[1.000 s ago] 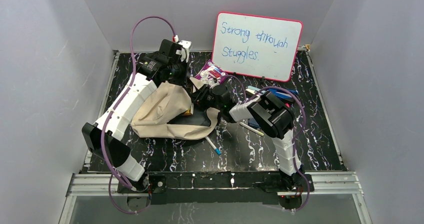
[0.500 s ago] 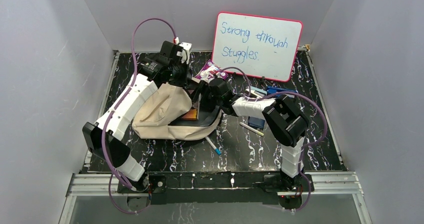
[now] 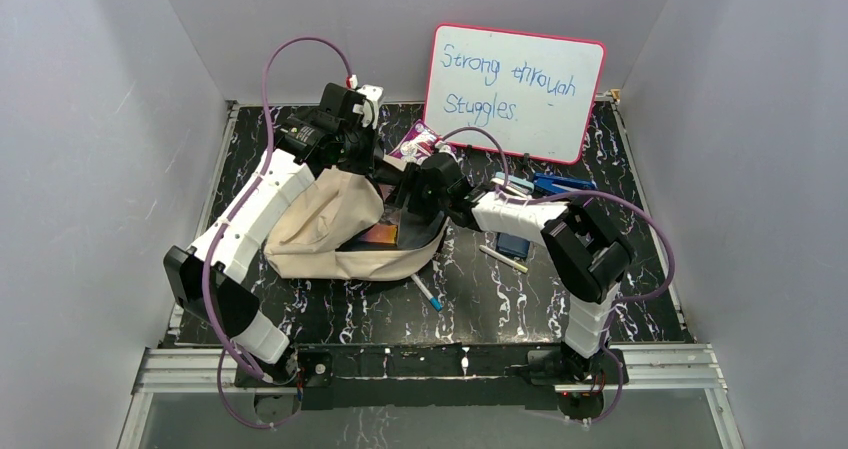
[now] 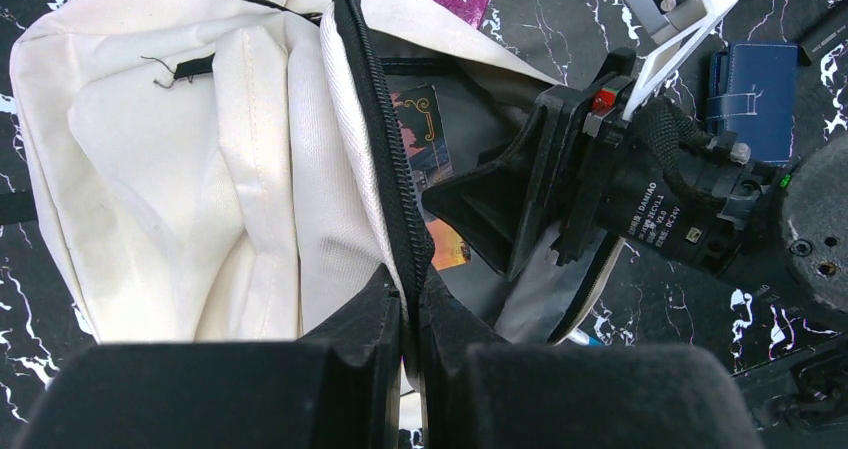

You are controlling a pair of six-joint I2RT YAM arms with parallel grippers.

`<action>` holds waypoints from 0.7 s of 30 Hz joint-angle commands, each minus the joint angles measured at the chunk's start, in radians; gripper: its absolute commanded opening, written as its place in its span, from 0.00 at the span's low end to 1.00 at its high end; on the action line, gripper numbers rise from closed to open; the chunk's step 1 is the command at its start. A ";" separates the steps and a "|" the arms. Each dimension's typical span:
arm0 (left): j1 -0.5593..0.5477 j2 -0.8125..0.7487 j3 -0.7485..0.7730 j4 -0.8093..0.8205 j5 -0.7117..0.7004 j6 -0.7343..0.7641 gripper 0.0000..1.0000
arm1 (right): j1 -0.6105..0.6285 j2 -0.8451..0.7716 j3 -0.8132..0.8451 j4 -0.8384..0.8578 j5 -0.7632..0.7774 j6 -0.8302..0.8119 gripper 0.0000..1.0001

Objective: Pack the student bag
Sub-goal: Place the book in the student bag.

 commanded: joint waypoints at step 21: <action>0.002 -0.057 -0.026 0.038 0.005 -0.004 0.00 | -0.005 0.006 0.067 0.069 -0.194 -0.082 0.76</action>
